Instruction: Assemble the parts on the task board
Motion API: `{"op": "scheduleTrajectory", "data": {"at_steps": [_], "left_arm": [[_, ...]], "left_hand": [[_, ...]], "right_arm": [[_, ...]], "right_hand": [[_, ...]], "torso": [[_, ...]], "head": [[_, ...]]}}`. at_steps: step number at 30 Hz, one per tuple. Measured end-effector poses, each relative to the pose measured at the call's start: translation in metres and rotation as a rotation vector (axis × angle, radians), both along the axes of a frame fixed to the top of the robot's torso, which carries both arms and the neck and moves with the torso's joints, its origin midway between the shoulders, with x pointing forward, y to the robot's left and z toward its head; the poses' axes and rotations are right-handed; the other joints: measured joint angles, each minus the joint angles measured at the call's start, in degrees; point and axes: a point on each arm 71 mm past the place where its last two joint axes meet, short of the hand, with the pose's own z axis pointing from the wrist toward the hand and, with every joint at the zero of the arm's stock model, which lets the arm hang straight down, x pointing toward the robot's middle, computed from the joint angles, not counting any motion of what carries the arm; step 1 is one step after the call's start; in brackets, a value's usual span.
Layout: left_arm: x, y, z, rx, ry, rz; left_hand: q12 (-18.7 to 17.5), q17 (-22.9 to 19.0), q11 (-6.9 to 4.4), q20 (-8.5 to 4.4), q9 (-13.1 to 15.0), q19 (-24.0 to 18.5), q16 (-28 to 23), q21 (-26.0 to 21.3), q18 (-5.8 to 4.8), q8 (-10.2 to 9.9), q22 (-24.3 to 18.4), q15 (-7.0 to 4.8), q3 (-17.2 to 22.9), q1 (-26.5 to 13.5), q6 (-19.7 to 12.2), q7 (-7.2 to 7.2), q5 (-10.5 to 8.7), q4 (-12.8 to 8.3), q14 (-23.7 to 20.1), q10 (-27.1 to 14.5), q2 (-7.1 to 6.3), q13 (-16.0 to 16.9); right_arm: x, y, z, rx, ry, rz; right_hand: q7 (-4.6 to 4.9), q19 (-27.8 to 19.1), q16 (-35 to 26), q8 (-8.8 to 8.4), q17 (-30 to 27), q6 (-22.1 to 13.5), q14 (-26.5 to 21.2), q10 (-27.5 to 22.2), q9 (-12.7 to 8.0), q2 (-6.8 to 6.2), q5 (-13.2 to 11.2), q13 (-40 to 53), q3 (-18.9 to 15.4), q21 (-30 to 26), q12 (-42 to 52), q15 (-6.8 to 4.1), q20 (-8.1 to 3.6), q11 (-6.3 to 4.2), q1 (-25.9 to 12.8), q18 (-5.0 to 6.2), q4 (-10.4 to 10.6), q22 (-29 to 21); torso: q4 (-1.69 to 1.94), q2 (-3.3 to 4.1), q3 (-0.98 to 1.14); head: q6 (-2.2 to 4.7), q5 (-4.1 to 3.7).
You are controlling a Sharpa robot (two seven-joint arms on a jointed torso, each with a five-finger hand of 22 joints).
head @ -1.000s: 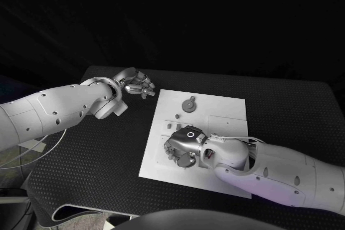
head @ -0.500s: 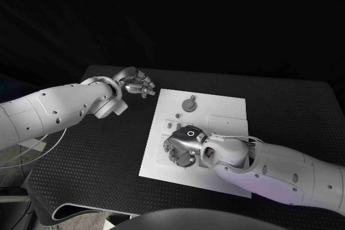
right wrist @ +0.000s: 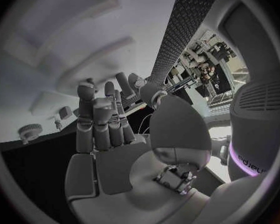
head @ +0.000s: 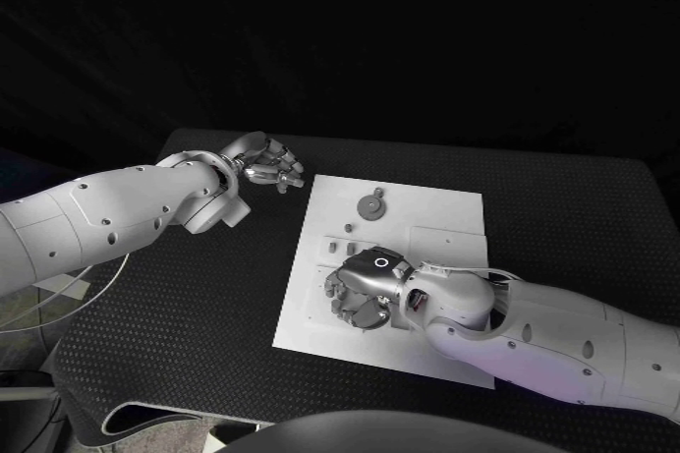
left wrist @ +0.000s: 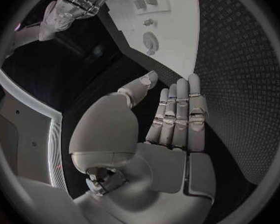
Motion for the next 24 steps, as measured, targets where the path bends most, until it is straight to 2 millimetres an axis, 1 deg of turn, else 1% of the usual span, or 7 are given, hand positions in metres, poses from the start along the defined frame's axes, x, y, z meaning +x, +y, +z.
{"op": "scheduleTrajectory", "data": {"at_steps": [6,11,16,18,19,21,24], "left_arm": [[0.000,0.000,0.000,0.000,0.000,0.000],[0.000,0.000,0.000,0.000,0.000,0.001],[0.000,0.000,0.000,0.001,0.000,0.002],[0.001,0.001,0.000,0.001,0.000,0.003],[0.001,0.001,0.000,0.001,0.000,0.003],[0.001,0.001,0.000,0.002,0.000,0.004],[0.001,0.002,0.000,0.002,0.000,0.005]], "left_hand": [[0.0,0.1,0.00,0.00,0.0,0.0,0.0,0.0,0.00,0.0,0.0,0.00,0.0,0.0,0.0,0.00,0.00,0.0,0.0,0.0,0.00,0.0],[0.0,0.1,0.00,0.01,0.0,0.0,0.0,0.0,0.00,0.0,0.0,0.00,0.0,0.0,0.0,0.00,0.00,0.0,0.0,0.0,0.00,0.0],[0.0,0.1,0.00,0.01,0.0,0.0,0.0,0.0,0.01,0.0,0.0,0.00,0.0,0.0,0.0,0.00,0.00,0.0,0.0,0.0,0.00,0.0],[0.0,0.1,0.00,0.01,0.0,0.0,0.0,0.0,0.00,0.0,0.0,0.00,0.0,0.0,0.0,0.00,0.00,0.0,0.0,0.0,0.00,0.0],[0.0,0.1,0.00,0.01,0.0,0.0,0.0,0.0,0.00,0.0,0.0,0.00,0.0,0.0,0.0,0.00,0.00,0.0,0.0,0.0,0.00,0.0],[0.0,0.1,0.00,0.01,0.0,0.0,0.0,0.0,0.00,0.0,0.0,0.00,0.0,0.0,0.0,0.00,0.00,0.0,0.0,0.0,0.00,0.0],[0.0,0.1,0.00,0.01,0.0,0.0,0.0,0.0,0.00,0.0,0.0,0.00,0.0,0.0,0.0,0.00,0.00,0.0,0.0,0.0,0.00,0.0]], "right_arm": [[-0.002,-0.006,0.003,0.028,0.000,-0.006],[0.001,-0.013,0.007,0.081,-0.009,-0.024],[0.011,-0.026,0.028,0.185,-0.040,-0.071],[0.020,-0.034,0.041,0.225,-0.050,-0.103],[0.025,-0.039,0.047,0.242,-0.053,-0.121],[0.034,-0.054,0.059,0.269,-0.055,-0.164],[0.047,-0.077,0.073,0.292,-0.041,-0.231]], "right_hand": [[-0.09,-0.1,0.0,0.00,0.0,-0.1,0.0,0.0,0.0,0.00,0.0,0.0,-0.2,0.0,0.0,0.00,0.09,0.00,0.0,0.00,-0.2,0.0],[0.04,0.1,0.0,0.00,0.1,-0.2,0.2,0.0,-0.1,-0.31,0.0,0.0,-0.2,0.0,0.0,0.21,-0.04,0.00,0.3,0.00,-0.2,0.0],[0.18,0.2,0.0,0.00,0.1,-0.4,0.2,0.0,-0.1,-0.52,0.0,0.1,-0.2,0.0,0.0,0.21,-0.12,0.00,0.5,0.01,-0.2,0.0],[0.18,0.2,0.2,0.00,0.1,-0.4,0.2,0.0,-0.1,-0.18,0.0,0.2,-0.7,0.0,0.0,0.21,-0.12,-0.02,0.2,0.00,0.8,0.0],[0.18,0.2,0.2,0.00,0.2,-0.4,0.2,0.1,-0.1,0.28,0.0,0.3,-0.8,0.0,0.0,0.21,-0.12,-0.12,-0.6,0.01,2.0,0.0],[0.18,0.4,0.5,0.00,0.3,-0.4,0.4,0.5,-0.2,0.64,0.0,0.7,-0.9,0.0,0.1,0.03,-0.30,-0.53,-1.8,0.00,3.7,0.0],[0.18,0.6,0.5,0.00,0.3,-0.4,0.5,0.8,-0.2,0.70,0.0,1.0,-1.1,0.0,0.5,-0.09,-0.33,-0.76,-2.4,0.00,4.8,0.0]], "torso": [[0.00,0.00,-0.01],[-0.04,0.00,-0.01],[-0.07,-0.01,-0.03],[-0.07,-0.01,-0.02],[-0.07,-0.01,-0.02],[-0.07,-0.02,-0.02],[-0.07,-0.03,0.00]], "head": [[0.11,-0.13],[0.49,-0.60],[1.01,-1.32],[1.25,-1.71],[1.37,-1.89],[1.64,-2.31],[1.95,-2.92]]}}
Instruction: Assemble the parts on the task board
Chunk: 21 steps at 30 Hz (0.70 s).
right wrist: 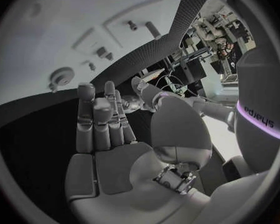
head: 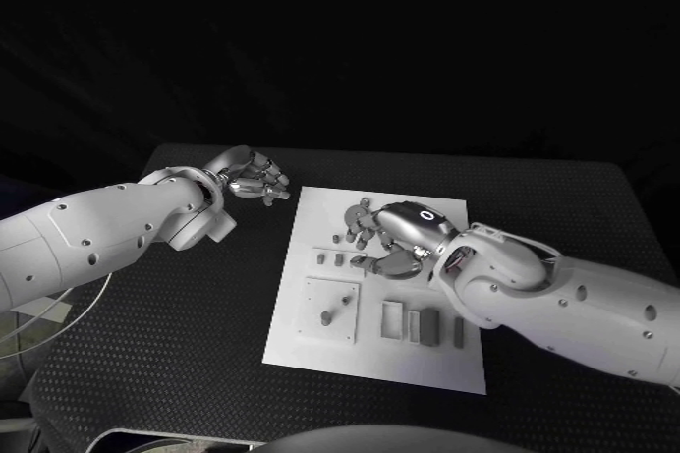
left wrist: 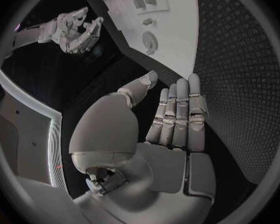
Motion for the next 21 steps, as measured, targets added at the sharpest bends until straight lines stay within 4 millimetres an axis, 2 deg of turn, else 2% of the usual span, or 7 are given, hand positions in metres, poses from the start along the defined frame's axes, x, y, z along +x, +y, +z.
{"op": "scheduleTrajectory", "data": {"at_steps": [1,7,10,13,16,18,21], "left_arm": [[0.000,0.000,0.000,0.001,0.000,0.001],[0.001,0.000,-0.001,0.002,0.001,0.001],[0.001,-0.001,-0.002,0.003,0.003,0.000],[0.000,-0.001,-0.004,0.007,0.007,-0.002],[-0.001,-0.001,-0.006,0.010,0.012,-0.003],[-0.001,-0.001,-0.006,0.011,0.013,-0.003],[-0.001,-0.001,-0.007,0.013,0.015,-0.003]], "left_hand": [[0.0,0.0,0.00,0.00,0.0,0.0,0.0,0.0,0.00,0.0,0.0,0.00,0.0,0.0,0.0,0.00,0.00,0.0,0.0,0.0,0.00,0.0],[0.0,0.0,0.00,0.01,0.0,0.0,0.0,0.0,0.01,0.0,0.0,0.00,0.0,0.0,0.0,0.00,0.00,0.0,0.0,0.0,0.00,0.0],[0.0,0.1,0.00,-0.04,0.0,0.0,0.0,0.0,0.00,0.0,0.0,0.00,0.0,0.0,0.0,0.00,0.00,0.0,0.0,0.0,0.00,0.0],[0.0,0.1,0.00,-0.13,0.0,0.1,0.0,0.0,0.00,0.0,0.0,0.00,0.0,0.0,0.0,0.00,0.00,0.0,0.0,0.0,0.00,0.0],[0.0,0.1,0.00,-0.13,0.0,0.1,0.0,0.0,0.00,0.0,0.0,0.00,0.0,0.0,0.0,0.00,0.00,0.0,0.0,0.0,0.00,0.0],[0.0,0.1,-0.01,-0.13,0.0,0.1,0.0,0.0,0.00,0.0,0.0,0.00,0.0,0.0,0.0,0.00,0.00,0.0,0.0,0.0,0.00,0.0],[0.0,0.1,-0.01,-0.13,0.0,0.1,0.0,0.0,0.00,0.0,0.0,0.00,0.0,0.0,0.0,0.00,0.00,0.0,0.0,0.0,0.00,0.0]], "right_arm": [[0.005,-0.010,0.006,0.009,0.020,-0.031],[0.024,-0.058,0.017,-0.015,0.195,-0.179],[0.025,-0.075,0.009,-0.059,0.296,-0.226],[0.021,-0.085,-0.002,-0.108,0.386,-0.252],[0.013,-0.097,-0.016,-0.166,0.500,-0.281],[0.007,-0.104,-0.024,-0.193,0.571,-0.308],[0.000,-0.114,-0.032,-0.219,0.661,-0.350]], "right_hand": [[0.00,0.1,0.0,0.00,0.0,0.0,0.0,0.2,0.0,0.00,0.0,0.1,-0.1,0.0,0.0,0.00,-0.08,-0.13,0.0,0.00,0.1,0.0],[-1.79,0.0,0.9,1.34,0.6,1.8,0.0,7.0,1.4,0.69,0.0,10.4,-2.9,0.2,8.9,-2.74,-0.69,-2.84,-3.6,0.02,2.9,0.0],[-2.68,-0.5,0.9,2.14,0.8,2.5,0.1,4.1,2.9,0.93,0.0,27.2,-3.5,0.2,19.5,-3.80,-0.81,-4.38,-4.4,0.28,3.3,0.0],[-3.47,-0.5,1.5,2.33,1.1,3.3,0.6,2.2,3.8,1.75,0.0,36.8,-4.0,0.2,27.9,-4.54,-0.81,-4.87,-5.2,1.15,3.8,0.0],[-4.57,-0.5,2.0,3.01,1.5,4.2,0.7,0.0,5.1,2.51,0.0,44.9,-3.8,0.2,36.0,-5.22,-0.80,-5.59,-7.0,1.99,6.2,0.0],[-4.70,-0.5,2.5,3.34,1.7,4.8,0.8,-0.5,5.6,2.48,0.0,47.2,-4.3,0.2,38.7,-5.34,-0.81,-5.69,-9.5,2.04,8.3,0.0],[-5.32,-0.3,4.0,3.63,2.5,5.6,0.7,-0.8,6.4,0.74,-0.9,50.7,-5.4,0.0,42.9,-5.90,-0.94,-6.00,-13.7,2.44,12.0,0.0]], "torso": [[0.00,-0.01,0.00],[-0.12,-0.08,0.00],[-0.17,-0.13,0.00],[-0.19,-0.14,0.04],[-0.17,-0.14,0.05],[-0.14,-0.14,0.08],[-0.10,-0.14,0.07]], "head": [[0.12,-0.29],[0.50,-1.45],[0.60,-1.95],[0.67,-2.36],[0.68,-2.64],[0.63,-2.80],[0.50,-2.93]]}}
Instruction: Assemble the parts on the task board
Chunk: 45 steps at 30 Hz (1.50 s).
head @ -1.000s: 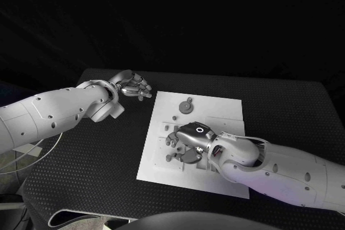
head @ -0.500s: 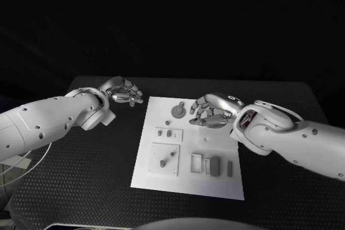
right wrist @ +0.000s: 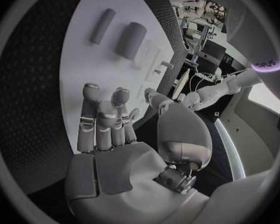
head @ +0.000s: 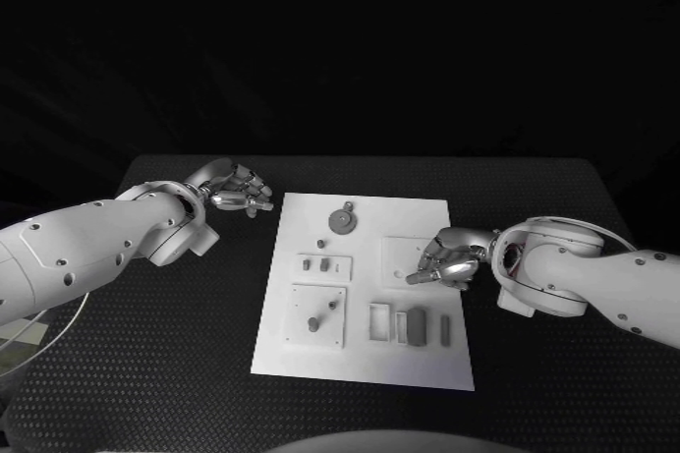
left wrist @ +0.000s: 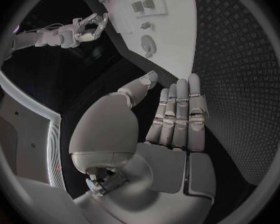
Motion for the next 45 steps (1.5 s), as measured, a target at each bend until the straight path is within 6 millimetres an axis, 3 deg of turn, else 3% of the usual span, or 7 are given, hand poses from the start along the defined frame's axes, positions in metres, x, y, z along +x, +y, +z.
{"op": "scheduleTrajectory", "data": {"at_steps": [7,16,28,39,45], "left_arm": [[0.000,0.000,-0.001,0.001,0.002,0.000],[0.000,-0.001,-0.001,0.003,0.006,0.001],[0.000,-0.001,-0.001,0.003,0.009,0.002],[0.000,-0.001,-0.001,0.003,0.011,0.001],[0.000,0.000,-0.001,0.004,0.011,0.003]], "left_hand": [[0.0,0.0,0.00,0.00,0.0,0.0,0.0,0.0,0.00,0.0,0.0,0.00,0.0,0.0,0.0,0.00,0.00,0.0,0.0,0.0,0.00,0.0],[0.0,0.1,0.00,0.01,0.0,0.0,-0.2,0.0,0.00,0.0,0.0,0.00,0.0,0.0,0.0,0.00,0.00,0.0,0.0,0.0,0.00,0.0],[0.0,0.2,0.00,0.02,0.0,0.0,-0.2,0.0,0.00,0.0,0.0,0.00,0.0,0.0,0.0,0.00,0.00,0.0,0.0,0.0,0.00,0.0],[0.0,0.2,-0.01,0.03,0.0,0.0,-0.2,0.0,0.00,0.2,0.0,0.00,-0.1,0.0,0.0,0.00,0.00,0.1,0.0,0.0,0.00,0.0],[0.0,0.2,-0.01,0.11,0.0,-0.1,-0.2,0.0,0.00,0.2,0.0,0.00,-0.1,0.0,0.0,0.00,0.00,0.1,0.0,0.0,0.00,0.0]], "right_arm": [[-0.015,-0.007,-0.010,-0.042,0.129,-0.038],[-0.022,-0.013,-0.015,-0.088,0.201,-0.039],[-0.033,-0.011,-0.028,-0.128,0.269,-0.011],[-0.033,0.009,-0.038,-0.127,0.284,0.024],[-0.028,0.010,-0.039,-0.126,0.273,0.012]], "right_hand": [[-1.01,0.3,1.7,0.56,1.1,1.0,0.1,0.0,1.1,-2.11,0.0,2.7,0.2,0.5,3.6,-0.90,-0.87,-0.65,-3.5,0.04,5.6,0.0],[-1.92,0.5,2.8,0.83,1.6,2.1,0.2,0.4,1.9,-2.17,0.0,3.3,0.2,1.3,4.6,-1.23,-1.14,-1.88,-4.0,0.35,8.8,0.0],[-1.98,0.1,3.3,0.83,1.9,3.1,0.2,1.1,2.3,-1.24,0.0,3.3,-1.0,2.3,4.9,-1.60,-1.54,-2.04,-4.1,0.41,10.3,0.0],[-1.91,0.1,3.3,0.83,1.9,3.4,0.1,1.1,2.2,-1.25,0.0,3.3,-1.3,2.6,4.9,-1.73,-1.52,-2.04,-4.1,0.41,10.7,0.0],[-1.75,-0.2,3.3,0.76,1.9,3.6,0.0,1.1,2.4,-1.46,0.0,3.1,-2.4,2.8,4.9,-1.80,-1.82,-2.04,-2.1,0.41,9.5,0.0]], "torso": [[0.00,0.07,-0.03],[0.09,0.10,-0.11],[0.04,0.10,-0.16],[0.07,0.10,-0.10],[0.12,0.11,-0.07]], "head": [[-0.45,-0.15],[-0.79,-0.64],[-1.33,-0.73],[-1.53,-0.92],[-1.70,-0.79]]}}
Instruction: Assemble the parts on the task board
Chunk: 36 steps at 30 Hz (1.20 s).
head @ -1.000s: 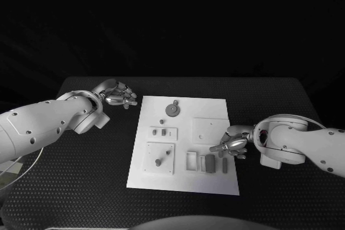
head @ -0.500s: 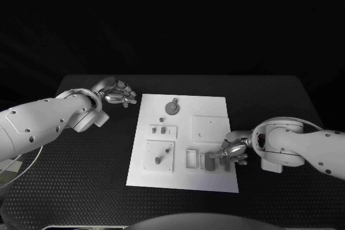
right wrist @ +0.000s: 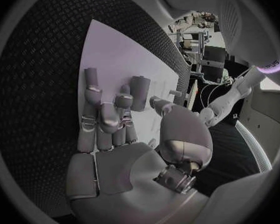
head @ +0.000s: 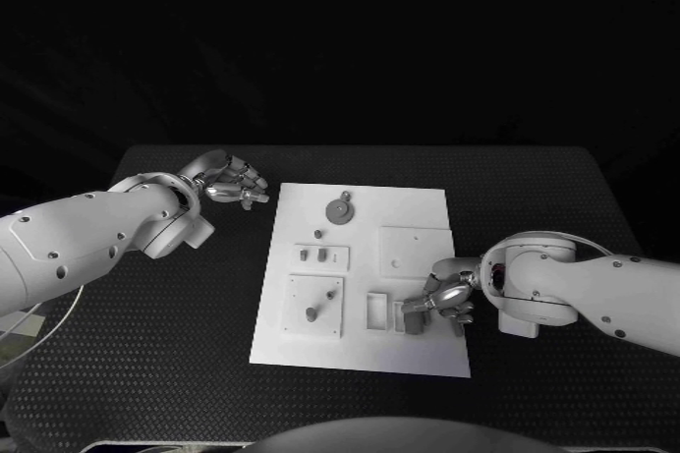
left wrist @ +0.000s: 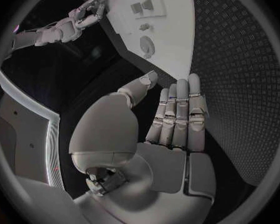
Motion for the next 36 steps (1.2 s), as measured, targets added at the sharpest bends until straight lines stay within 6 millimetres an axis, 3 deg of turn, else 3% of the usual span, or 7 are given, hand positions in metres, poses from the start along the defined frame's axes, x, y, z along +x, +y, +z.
{"op": "scheduleTrajectory", "data": {"at_steps": [3,7,14,19,22,28,36], "left_arm": [[0.000,0.001,0.000,0.000,0.000,0.001],[0.000,0.001,0.000,0.000,0.001,0.001],[0.000,0.001,0.000,0.000,0.001,0.001],[0.000,0.001,0.000,0.000,0.002,0.001],[0.000,0.001,0.000,0.001,0.002,0.002],[0.000,0.002,0.000,0.001,0.003,0.003],[0.000,0.002,0.000,0.002,0.004,0.004]], "left_hand": [[0.0,0.0,0.00,0.00,0.0,0.0,0.0,0.0,0.00,0.0,0.0,0.00,0.0,0.0,0.0,0.00,0.00,0.0,0.0,0.0,0.00,0.0],[0.0,0.1,0.00,0.00,0.0,0.0,0.0,0.0,0.00,0.0,0.0,0.00,0.0,0.0,0.0,0.00,0.00,0.0,0.0,0.0,0.00,-0.1],[0.0,0.0,0.00,0.01,0.0,0.0,0.0,0.0,0.00,0.0,0.0,0.00,0.0,0.0,0.0,0.00,0.00,0.0,0.0,0.0,0.00,0.0],[0.0,0.1,0.00,0.01,0.0,0.0,0.0,0.0,0.00,0.0,0.0,-0.19,0.0,0.0,0.0,0.00,0.00,0.0,0.2,0.0,0.00,0.0],[0.0,0.1,-0.08,0.01,0.0,0.0,0.0,0.0,0.00,0.0,0.0,-0.21,0.0,0.0,0.0,0.00,0.00,0.0,0.2,0.1,0.00,0.0],[0.0,0.1,-0.08,0.01,0.0,0.0,0.0,0.0,0.00,0.0,0.0,-0.21,0.0,0.0,0.0,0.00,0.00,0.0,0.2,0.1,0.00,0.0],[0.0,0.2,-0.09,0.01,0.0,0.0,-0.2,0.0,0.00,0.0,0.0,-0.20,0.0,0.0,0.0,0.00,0.00,0.0,0.2,0.1,0.00,-0.1]], "right_arm": [[0.001,0.004,0.000,0.001,-0.007,0.005],[0.000,0.008,-0.003,0.007,-0.011,0.009],[-0.001,0.011,-0.004,0.012,-0.023,0.009],[-0.001,0.011,-0.004,0.013,-0.027,0.009],[-0.001,0.011,-0.004,0.014,-0.031,0.008],[-0.002,0.011,-0.003,0.017,-0.037,0.005],[-0.007,0.008,-0.002,0.031,-0.037,-0.011]], "right_hand": [[0.25,0.0,0.0,-0.39,-0.2,-0.2,0.0,0.0,0.0,-0.20,0.0,-0.2,-0.6,0.0,0.0,0.01,0.00,0.00,0.8,0.00,-0.6,0.0],[0.39,0.0,0.0,-0.39,-0.3,-0.4,0.0,0.0,0.1,0.72,0.0,-0.3,-1.2,0.3,0.0,0.01,0.01,0.00,2.7,0.00,-1.8,0.0],[0.59,-0.7,0.0,-0.49,-0.5,-0.2,-0.2,-0.1,0.3,4.21,-0.1,-0.5,-4.0,0.4,0.0,0.26,0.31,0.33,6.5,-0.03,-10.7,0.0],[0.64,-0.9,0.0,-0.60,-0.7,-0.1,-0.3,-0.1,0.6,5.56,-0.2,-0.7,-7.7,0.4,0.0,0.37,0.50,0.34,7.9,-0.07,-14.4,0.0],[0.71,-0.9,0.0,-0.66,-1.0,-0.1,-0.4,-0.1,0.5,7.32,-0.2,-0.9,-9.9,0.4,0.0,0.44,0.54,0.34,6.7,-0.07,-16.6,0.0],[0.91,-0.6,0.0,-2.66,-1.2,0.2,-0.3,0.1,0.6,10.30,-0.2,-1.1,-11.5,0.4,0.0,0.56,0.85,0.54,5.4,-0.07,-18.2,0.0],[1.00,-0.5,0.0,-3.36,-1.2,0.4,-0.4,0.1,0.5,10.64,-0.3,-1.1,-11.0,0.4,0.0,0.70,1.16,0.54,5.1,-0.07,-18.7,0.0]], "torso": [[0.01,0.00,0.00],[-0.02,0.00,-0.01],[-0.05,0.00,-0.01],[-0.05,0.00,-0.01],[-0.04,-0.01,-0.02],[-0.02,-0.01,-0.04],[0.01,-0.02,-0.04]], "head": [[-0.06,0.04],[-0.11,0.12],[-0.23,0.15],[-0.32,0.05],[-0.33,0.03],[-0.30,0.12],[-0.26,0.19]]}}
